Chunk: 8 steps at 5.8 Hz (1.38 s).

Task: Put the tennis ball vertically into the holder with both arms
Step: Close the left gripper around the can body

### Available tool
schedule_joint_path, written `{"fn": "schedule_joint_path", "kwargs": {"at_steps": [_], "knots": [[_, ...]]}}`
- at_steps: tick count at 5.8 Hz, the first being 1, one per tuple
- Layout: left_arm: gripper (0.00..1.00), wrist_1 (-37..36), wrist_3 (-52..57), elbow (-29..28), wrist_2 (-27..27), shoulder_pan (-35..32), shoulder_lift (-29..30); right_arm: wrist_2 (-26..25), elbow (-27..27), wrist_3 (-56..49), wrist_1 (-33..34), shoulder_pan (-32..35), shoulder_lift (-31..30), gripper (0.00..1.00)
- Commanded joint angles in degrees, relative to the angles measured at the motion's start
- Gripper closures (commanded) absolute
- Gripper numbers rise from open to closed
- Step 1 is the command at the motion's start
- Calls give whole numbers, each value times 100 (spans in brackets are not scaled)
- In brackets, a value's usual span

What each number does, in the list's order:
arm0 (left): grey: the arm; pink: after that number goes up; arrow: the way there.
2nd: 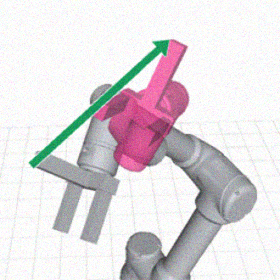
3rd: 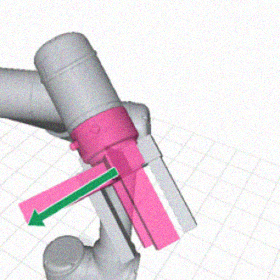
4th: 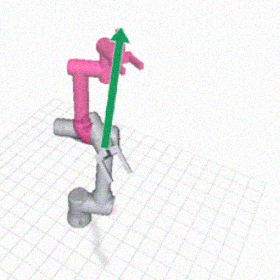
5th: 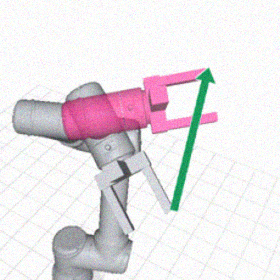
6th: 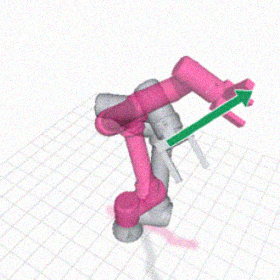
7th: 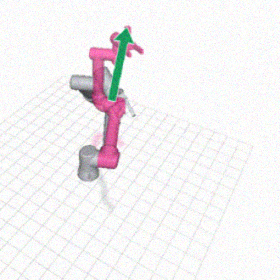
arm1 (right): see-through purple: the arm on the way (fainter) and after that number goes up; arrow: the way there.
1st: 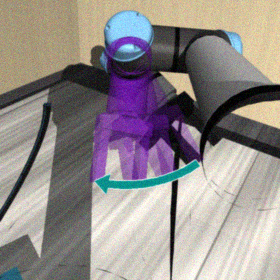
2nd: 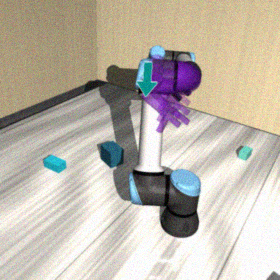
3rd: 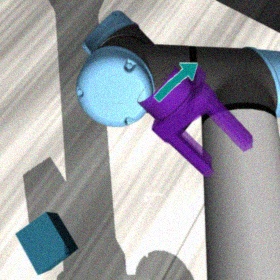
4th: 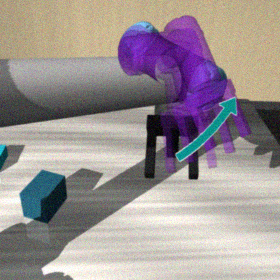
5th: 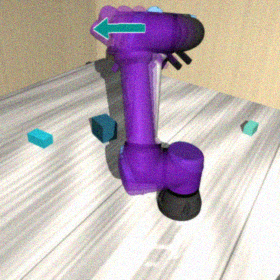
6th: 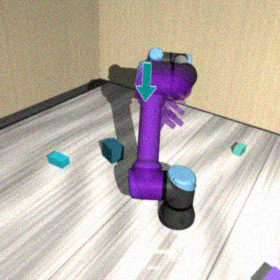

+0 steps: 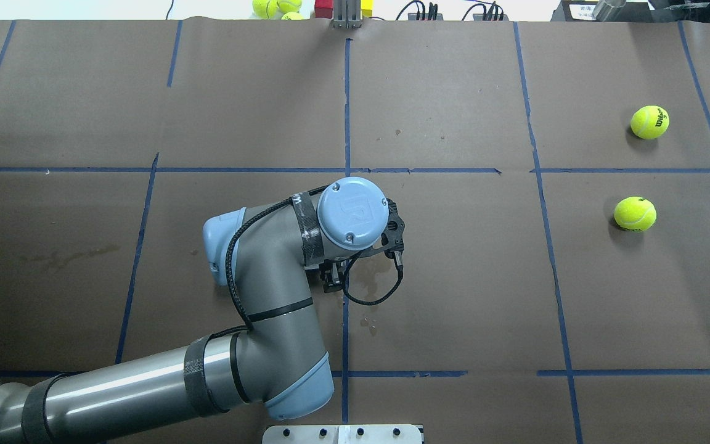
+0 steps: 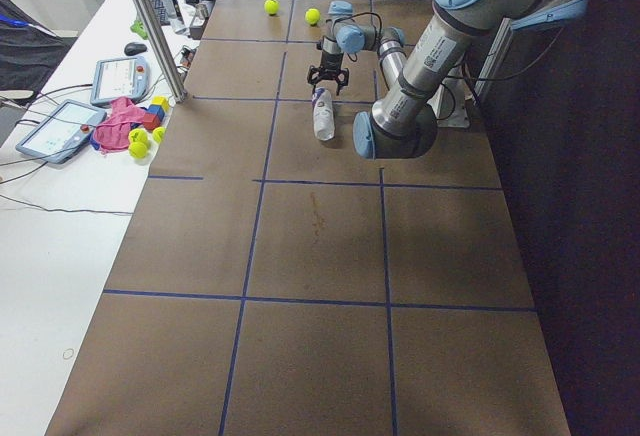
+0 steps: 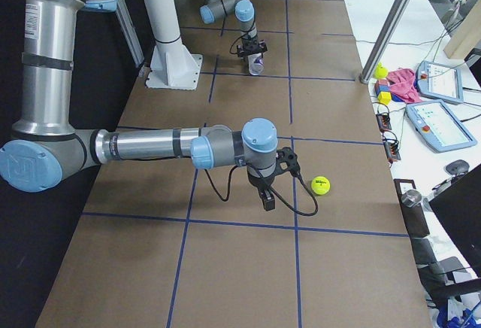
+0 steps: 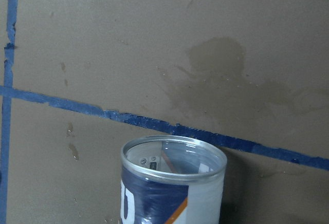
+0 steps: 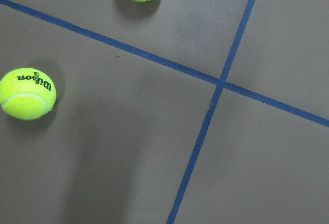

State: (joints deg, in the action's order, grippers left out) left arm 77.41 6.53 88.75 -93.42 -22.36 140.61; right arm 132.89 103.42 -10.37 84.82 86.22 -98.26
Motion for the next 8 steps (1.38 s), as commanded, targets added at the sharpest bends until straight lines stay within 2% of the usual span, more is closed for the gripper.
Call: {"fn": "schedule_joint_path", "kwargs": {"at_steps": [1, 3, 5, 8], "knots": [[0, 222, -159, -182, 16, 100, -16, 0, -50, 0, 9, 0, 0, 0], [0, 607, -161, -498, 182, 100, -7, 0, -59, 0, 0, 0, 0, 0], [5, 732, -169, -649, 254, 100, -51, 0, -68, 0, 0, 0, -9, 0], [29, 697, -152, -570, 263, 92, -104, 0, -85, 0, 0, 0, -9, 0]]}}
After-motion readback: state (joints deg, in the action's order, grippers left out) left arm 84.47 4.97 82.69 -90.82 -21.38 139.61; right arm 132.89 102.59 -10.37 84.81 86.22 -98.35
